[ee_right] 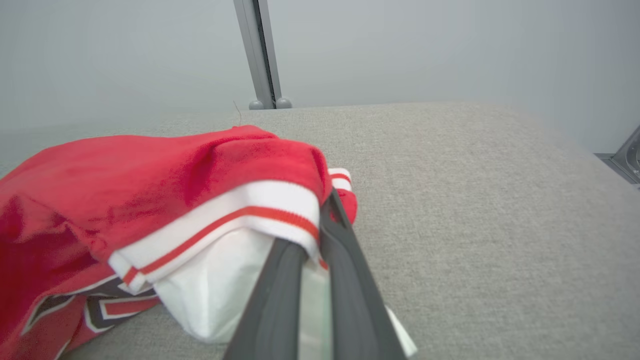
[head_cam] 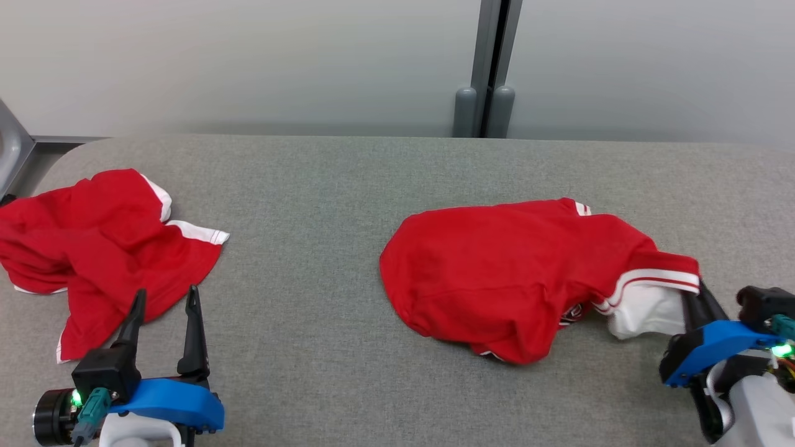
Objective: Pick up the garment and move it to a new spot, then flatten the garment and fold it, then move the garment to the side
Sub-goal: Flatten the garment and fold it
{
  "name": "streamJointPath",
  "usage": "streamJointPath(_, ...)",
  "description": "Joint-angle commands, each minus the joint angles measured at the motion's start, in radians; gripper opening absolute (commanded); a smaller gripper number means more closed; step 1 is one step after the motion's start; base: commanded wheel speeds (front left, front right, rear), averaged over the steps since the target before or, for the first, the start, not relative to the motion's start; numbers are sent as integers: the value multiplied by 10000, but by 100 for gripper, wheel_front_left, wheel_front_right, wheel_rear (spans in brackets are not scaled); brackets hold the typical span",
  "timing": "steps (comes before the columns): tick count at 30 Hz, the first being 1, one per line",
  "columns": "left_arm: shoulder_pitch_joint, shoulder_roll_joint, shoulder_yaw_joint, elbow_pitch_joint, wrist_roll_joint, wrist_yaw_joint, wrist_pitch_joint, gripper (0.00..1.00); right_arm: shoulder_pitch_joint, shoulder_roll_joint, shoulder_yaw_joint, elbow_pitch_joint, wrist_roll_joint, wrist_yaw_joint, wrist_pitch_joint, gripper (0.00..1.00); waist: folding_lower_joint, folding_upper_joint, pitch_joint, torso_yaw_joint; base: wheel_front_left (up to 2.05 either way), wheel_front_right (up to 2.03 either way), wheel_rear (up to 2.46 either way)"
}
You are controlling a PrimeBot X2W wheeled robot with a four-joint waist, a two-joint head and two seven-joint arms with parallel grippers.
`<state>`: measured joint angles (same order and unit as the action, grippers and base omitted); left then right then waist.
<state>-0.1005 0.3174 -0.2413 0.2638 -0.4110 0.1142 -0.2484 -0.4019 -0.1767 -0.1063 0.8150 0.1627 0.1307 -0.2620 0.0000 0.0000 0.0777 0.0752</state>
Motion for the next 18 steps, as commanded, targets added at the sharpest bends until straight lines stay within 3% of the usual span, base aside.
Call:
streamJointPath(1, 91, 29, 7, 10, -3, 45, -33, 100, 148, -122, -249, -249, -147, 2, -40, 0, 0, 0, -61, -67, 0, 0, 0)
streamJointPath(5, 108, 50, -8, -22, -24, 77, -50, 100, 359, -153, -706, -991, -576, 2, -40, 0, 0, 0, -102, -155, 0, 0, 0)
streamJointPath(10, 154, 83, -25, -22, -60, 93, -60, 100, 275, 330, -265, -1975, -849, 2, -39, 0, 0, 0, -177, -210, 0, 0, 0)
streamJointPath(18, 128, 133, -117, -56, -73, 91, 12, 100, -400, 1131, 2425, -3010, -387, 2, -40, 0, 0, 0, -357, -60, 0, 0, 0)
